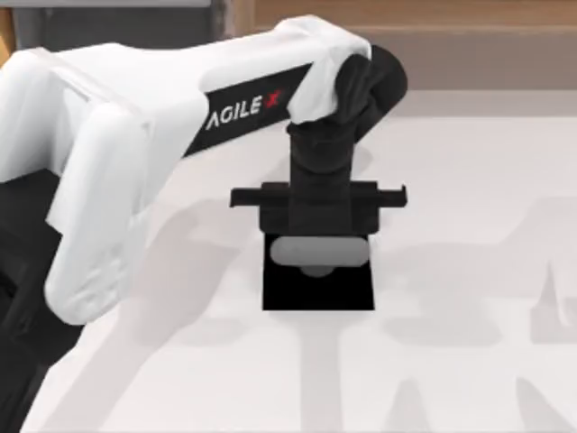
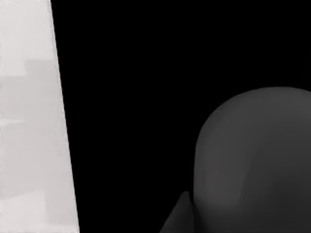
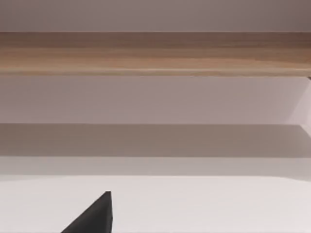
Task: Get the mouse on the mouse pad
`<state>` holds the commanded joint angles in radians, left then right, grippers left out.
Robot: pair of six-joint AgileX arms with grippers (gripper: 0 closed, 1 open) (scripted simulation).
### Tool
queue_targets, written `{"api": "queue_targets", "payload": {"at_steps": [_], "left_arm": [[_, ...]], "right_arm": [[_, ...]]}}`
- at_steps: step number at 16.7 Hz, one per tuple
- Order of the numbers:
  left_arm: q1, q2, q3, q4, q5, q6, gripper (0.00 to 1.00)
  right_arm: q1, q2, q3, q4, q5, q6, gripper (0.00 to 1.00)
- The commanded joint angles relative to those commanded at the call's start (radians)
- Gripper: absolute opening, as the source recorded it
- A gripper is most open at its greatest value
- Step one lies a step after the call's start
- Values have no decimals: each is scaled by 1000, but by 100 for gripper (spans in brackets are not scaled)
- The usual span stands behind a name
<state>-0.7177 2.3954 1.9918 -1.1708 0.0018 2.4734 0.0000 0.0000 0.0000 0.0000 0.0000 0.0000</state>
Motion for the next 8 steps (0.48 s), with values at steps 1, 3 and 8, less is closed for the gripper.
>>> {"api": "queue_targets", "payload": {"at_steps": [1,3,8], "left_arm": [[0,0,0,0,0,0,45],[0,0,0,0,0,0,60],[0,0,0,0,0,0,98]], "right_arm": [[0,0,0,0,0,0,100],[0,0,0,0,0,0,100],[0,0,0,0,0,0,100]]}}
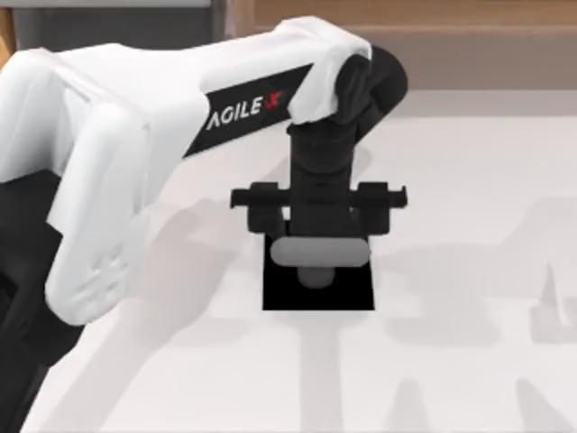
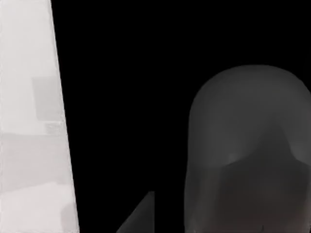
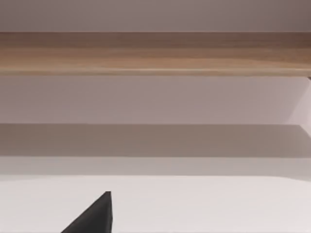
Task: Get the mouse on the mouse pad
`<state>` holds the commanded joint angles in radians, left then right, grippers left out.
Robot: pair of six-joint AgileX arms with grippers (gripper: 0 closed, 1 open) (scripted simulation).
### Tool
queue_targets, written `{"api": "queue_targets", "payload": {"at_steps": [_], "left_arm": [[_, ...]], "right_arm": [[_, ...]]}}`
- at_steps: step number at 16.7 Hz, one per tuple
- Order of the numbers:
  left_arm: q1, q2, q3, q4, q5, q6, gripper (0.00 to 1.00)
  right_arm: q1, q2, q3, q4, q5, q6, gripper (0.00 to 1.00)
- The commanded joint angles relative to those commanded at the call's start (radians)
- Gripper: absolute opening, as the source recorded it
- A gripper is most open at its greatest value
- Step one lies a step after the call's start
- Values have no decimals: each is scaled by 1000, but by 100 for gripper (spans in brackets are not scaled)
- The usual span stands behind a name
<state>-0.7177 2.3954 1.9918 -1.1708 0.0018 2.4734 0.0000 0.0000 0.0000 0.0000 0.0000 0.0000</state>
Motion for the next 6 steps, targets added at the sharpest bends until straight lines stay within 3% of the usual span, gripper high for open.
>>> {"api": "queue_targets", "payload": {"at_steps": [6], "left_arm": [[0,0,0,0,0,0,100]], "right_arm": [[0,0,0,0,0,0,100]]}}
